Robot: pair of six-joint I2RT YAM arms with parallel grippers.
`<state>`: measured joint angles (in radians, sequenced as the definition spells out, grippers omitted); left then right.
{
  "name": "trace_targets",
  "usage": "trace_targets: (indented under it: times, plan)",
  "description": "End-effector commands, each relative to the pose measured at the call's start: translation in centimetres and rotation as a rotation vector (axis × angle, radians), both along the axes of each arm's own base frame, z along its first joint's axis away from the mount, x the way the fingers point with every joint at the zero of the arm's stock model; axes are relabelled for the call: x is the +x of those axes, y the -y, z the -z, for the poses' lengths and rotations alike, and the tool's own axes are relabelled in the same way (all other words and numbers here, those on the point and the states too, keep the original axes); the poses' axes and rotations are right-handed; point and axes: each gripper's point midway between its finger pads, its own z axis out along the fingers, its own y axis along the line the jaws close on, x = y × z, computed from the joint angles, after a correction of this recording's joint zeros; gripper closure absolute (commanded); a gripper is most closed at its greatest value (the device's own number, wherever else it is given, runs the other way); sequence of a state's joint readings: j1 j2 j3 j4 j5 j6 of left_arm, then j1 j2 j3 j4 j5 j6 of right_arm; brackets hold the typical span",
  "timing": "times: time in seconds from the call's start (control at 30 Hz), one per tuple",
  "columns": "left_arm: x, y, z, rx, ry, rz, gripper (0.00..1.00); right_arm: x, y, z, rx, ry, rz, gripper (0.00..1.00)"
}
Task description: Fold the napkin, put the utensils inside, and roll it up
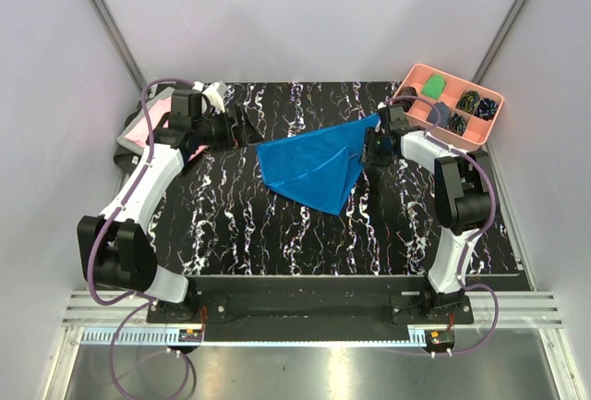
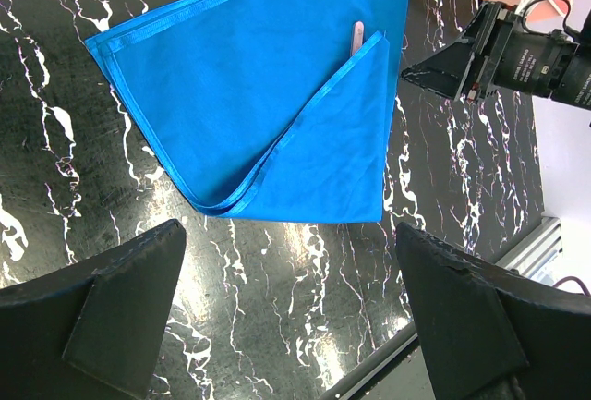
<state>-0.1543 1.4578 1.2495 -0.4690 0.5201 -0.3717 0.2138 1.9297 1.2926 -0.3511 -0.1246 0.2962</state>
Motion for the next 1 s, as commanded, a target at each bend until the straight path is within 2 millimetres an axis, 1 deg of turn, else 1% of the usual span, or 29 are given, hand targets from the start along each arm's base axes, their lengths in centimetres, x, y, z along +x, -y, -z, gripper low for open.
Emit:
trace_targets:
  times: [0.0,0.1,0.23,0.33,0.5,0.53,0.57,0.63,0.7,0.73,0.8,0.83,0.9,0.93,0.97]
  plan:
    - [0.3,0.4,-1.7,-0.023,0.064,0.017,0.01,1.0,-1.6,-0.9,0.082,0.043,-0.015,0.52]
    - [0.3,0.4,-1.7,-0.025,0.064,0.018,0.01,0.9,-1.7,-0.4,0.087,0.036,-0.02,0.53]
    - [0.2,0.5,-1.8,-0.023,0.067,0.019,0.01,0.4,-1.9,0.8,0.09,0.005,-0.023,0.6]
    - [0.2,0.5,-1.9,-0.024,0.068,0.02,0.01,0.2,-1.8,1.3,0.089,-0.008,-0.02,0.66]
    - [0.2,0.5,-1.9,-0.023,0.07,0.019,0.01,-0.2,-1.9,2.2,0.092,-0.032,-0.024,0.69]
    - [0.2,0.5,-2.0,-0.024,0.07,0.019,0.01,-0.2,-1.9,2.4,0.092,-0.035,-0.026,0.71]
    - [0.1,0.5,-2.1,-0.025,0.073,0.02,0.01,-0.3,-1.9,2.5,0.093,-0.039,-0.027,0.78]
    - [0.1,0.5,-2.2,-0.025,0.076,0.021,0.01,-0.6,-2.0,2.9,0.101,-0.051,-0.035,0.87]
    - [0.1,0.5,-2.2,-0.025,0.076,0.019,0.01,-1.1,-2.3,3.1,0.116,-0.067,-0.04,0.97]
    - [0.0,0.5,-2.2,-0.026,0.075,0.021,0.01,-1.3,-2.3,2.9,0.121,-0.067,-0.04,0.99]
    - [0.0,0.5,-2.5,-0.029,0.081,0.02,0.01,-2.2,-2.4,3.2,0.133,-0.089,-0.033,1.0]
    - [0.0,0.6,-2.6,-0.031,0.084,0.023,0.01,-2.4,-2.5,2.7,0.141,-0.083,-0.031,1.0]
    - [-0.1,0.6,-2.7,-0.03,0.088,0.024,0.01,-3.7,-2.6,3.1,0.155,-0.113,-0.02,1.0]
    - [-0.1,0.6,-2.8,-0.031,0.089,0.025,0.01,-4.0,-2.6,2.8,0.16,-0.108,-0.016,1.0]
    - [-0.2,0.6,-2.9,-0.032,0.092,0.025,0.01,-4.9,-2.7,3.2,0.166,-0.13,-0.003,1.0]
